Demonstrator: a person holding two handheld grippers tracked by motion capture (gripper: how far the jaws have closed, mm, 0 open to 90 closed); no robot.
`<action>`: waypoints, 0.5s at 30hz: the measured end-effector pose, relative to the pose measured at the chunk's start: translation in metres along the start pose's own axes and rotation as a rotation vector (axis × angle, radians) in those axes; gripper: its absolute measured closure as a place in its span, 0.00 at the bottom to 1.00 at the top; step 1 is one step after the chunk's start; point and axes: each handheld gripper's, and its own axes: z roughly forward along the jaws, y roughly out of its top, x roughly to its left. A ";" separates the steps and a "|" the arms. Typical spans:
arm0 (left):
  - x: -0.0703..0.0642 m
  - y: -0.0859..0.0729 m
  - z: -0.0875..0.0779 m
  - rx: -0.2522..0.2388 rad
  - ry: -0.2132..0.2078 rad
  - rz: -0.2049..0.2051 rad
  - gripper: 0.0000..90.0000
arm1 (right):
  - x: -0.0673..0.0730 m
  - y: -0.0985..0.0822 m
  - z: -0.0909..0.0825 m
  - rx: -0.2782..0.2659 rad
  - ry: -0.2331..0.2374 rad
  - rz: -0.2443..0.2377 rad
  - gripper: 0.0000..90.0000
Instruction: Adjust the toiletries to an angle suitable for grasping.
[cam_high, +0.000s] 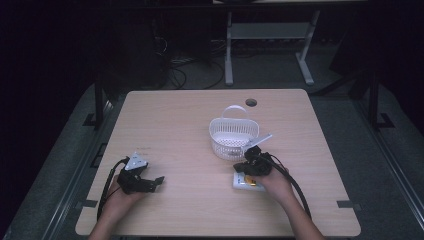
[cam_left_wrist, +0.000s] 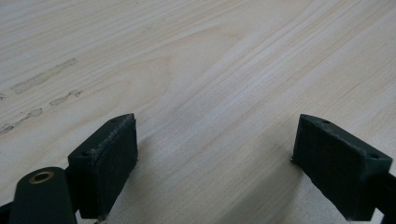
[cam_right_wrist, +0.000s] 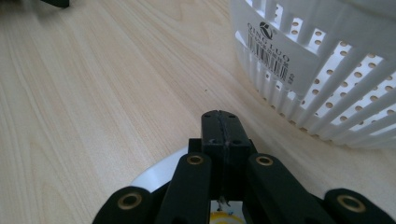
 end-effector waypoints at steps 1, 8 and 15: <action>0.000 0.000 0.000 0.000 0.000 0.000 0.15 | 0.000 0.000 0.000 0.000 0.000 0.000 1.00; 0.000 0.000 0.000 0.000 0.000 -0.001 0.15 | 0.000 0.001 0.004 0.019 -0.005 0.002 1.00; 0.000 0.000 0.000 0.000 0.000 -0.001 0.15 | 0.003 0.000 0.007 0.040 -0.001 -0.008 1.00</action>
